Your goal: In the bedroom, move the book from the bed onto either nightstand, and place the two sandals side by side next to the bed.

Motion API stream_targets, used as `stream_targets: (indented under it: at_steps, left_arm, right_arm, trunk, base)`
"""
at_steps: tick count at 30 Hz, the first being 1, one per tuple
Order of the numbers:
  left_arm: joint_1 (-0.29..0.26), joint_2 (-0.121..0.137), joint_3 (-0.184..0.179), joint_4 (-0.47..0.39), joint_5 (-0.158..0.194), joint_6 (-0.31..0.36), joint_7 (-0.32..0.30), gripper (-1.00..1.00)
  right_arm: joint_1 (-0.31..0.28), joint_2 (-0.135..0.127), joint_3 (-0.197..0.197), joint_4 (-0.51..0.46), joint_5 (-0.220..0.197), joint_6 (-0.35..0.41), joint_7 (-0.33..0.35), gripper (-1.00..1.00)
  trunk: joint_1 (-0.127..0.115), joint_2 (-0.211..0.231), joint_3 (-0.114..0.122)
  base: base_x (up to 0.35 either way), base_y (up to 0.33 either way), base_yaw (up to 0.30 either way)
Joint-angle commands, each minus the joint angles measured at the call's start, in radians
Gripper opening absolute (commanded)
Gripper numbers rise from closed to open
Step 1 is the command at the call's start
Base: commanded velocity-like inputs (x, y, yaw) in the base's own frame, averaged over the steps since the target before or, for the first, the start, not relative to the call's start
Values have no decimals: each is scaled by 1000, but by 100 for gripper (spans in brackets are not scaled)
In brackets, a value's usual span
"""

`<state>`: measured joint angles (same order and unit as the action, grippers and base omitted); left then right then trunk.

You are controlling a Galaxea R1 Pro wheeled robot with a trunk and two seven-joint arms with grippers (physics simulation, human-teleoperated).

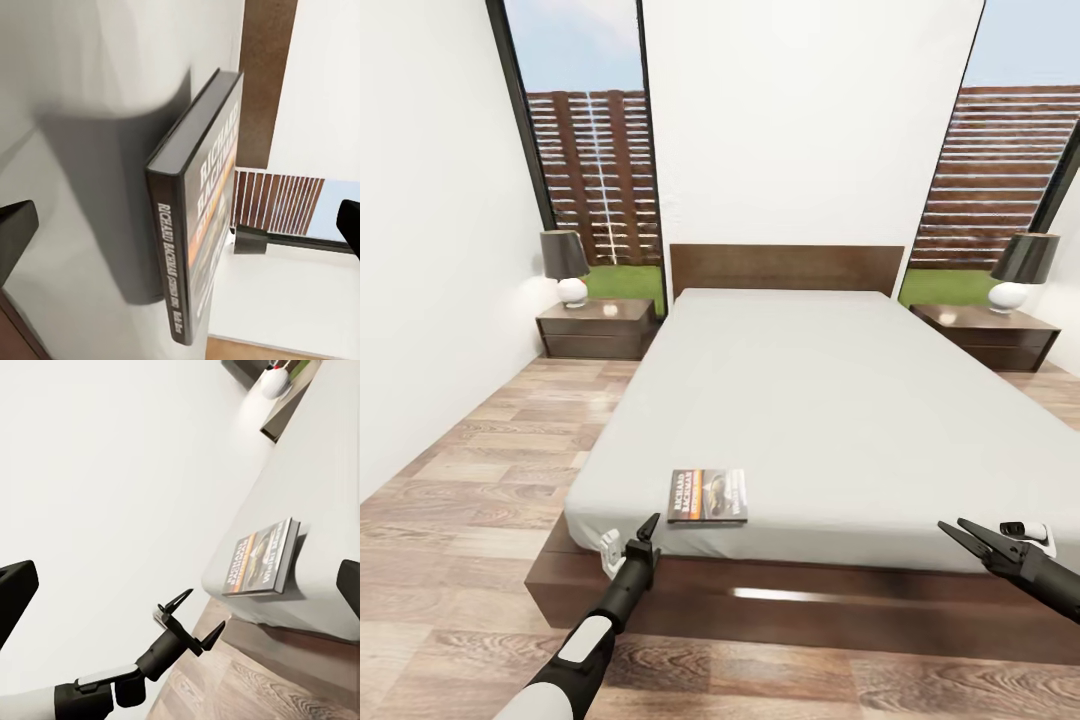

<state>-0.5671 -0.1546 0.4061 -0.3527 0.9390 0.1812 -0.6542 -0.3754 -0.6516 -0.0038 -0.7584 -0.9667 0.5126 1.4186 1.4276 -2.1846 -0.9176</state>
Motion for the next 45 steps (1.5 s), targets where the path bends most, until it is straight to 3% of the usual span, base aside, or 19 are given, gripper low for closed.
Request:
stream_targets:
  at_steps: [1, 45]
  left_arm:
    - [0, 0, 3, 0, 9, 10, -2, 100]
    - [0, 1, 2, 0, 9, 12, -2, 100]
  right_arm:
    - [0, 0, 1, 0, -4, 10, 2, 100]
    - [0, 0, 1, 1, -4, 10, 1, 100]
  trunk:
    - [0, 0, -1]
    - [0, 0, -1]
  base:
    - [24, -46, 0]
    - [11, -20, 0]
